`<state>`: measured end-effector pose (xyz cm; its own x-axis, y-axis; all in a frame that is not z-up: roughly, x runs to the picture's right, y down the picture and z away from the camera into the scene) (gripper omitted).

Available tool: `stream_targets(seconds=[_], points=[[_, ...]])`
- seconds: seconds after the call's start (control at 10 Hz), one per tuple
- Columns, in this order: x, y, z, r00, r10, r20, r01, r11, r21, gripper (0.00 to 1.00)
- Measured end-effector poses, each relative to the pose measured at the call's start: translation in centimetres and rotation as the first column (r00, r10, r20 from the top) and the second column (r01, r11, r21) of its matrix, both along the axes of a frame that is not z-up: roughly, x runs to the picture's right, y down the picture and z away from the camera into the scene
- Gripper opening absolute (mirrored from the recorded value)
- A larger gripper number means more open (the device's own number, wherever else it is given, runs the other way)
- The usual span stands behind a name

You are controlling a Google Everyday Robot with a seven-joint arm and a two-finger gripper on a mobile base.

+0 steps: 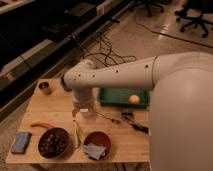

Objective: Place banana in paper cup

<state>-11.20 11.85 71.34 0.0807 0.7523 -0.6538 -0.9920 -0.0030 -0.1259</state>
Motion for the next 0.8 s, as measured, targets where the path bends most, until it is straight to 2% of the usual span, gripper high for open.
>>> stream_targets(seconds=[0.1,0.5,0.8], points=[[-0.4,0.4,0.0,1.0,0.0,0.015,-0.001,1.0,0.004,0.65],[-1.6,1.9,0.6,0.999,-0.034,0.038,0.031,0.9974,0.065,0.65],[-1.5,2.9,1.5,0.999,-0.026,0.041,0.022,0.9942,0.106,0.65]])
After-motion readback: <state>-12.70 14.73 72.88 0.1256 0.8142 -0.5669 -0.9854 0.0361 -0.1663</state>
